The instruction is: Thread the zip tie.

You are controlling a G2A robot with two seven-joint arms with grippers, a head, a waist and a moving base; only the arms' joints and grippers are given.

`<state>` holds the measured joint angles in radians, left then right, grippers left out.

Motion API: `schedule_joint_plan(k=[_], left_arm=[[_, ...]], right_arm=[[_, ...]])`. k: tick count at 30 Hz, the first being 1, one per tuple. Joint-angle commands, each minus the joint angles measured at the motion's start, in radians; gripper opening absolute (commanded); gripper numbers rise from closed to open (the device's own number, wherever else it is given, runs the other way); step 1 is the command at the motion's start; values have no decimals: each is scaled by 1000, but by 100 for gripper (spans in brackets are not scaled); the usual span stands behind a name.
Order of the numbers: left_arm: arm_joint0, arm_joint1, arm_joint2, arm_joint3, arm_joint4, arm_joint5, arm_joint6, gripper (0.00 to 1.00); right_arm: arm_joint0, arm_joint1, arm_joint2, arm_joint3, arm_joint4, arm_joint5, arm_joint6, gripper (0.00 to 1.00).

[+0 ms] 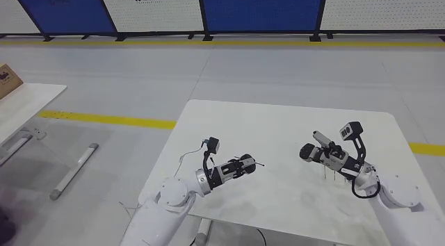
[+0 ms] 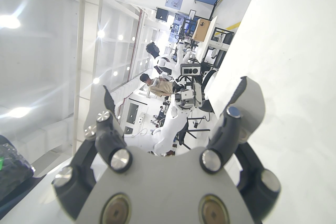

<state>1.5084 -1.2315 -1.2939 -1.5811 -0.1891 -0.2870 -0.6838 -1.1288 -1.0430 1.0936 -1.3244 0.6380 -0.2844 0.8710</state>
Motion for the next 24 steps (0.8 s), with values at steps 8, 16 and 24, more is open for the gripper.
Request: schedule_joint_plan(k=[8,16,24], left_arm=[[0,0,0,0,0,0,0,0],[0,0,0,0,0,0,0,0],[0,0,0,0,0,0,0,0]], right_arm=[[10,7,5,-37,-96,7,36,100],[77,56,129,-125,-386,98,207,100],[166,72,121,-130,-553,159,344,100]])
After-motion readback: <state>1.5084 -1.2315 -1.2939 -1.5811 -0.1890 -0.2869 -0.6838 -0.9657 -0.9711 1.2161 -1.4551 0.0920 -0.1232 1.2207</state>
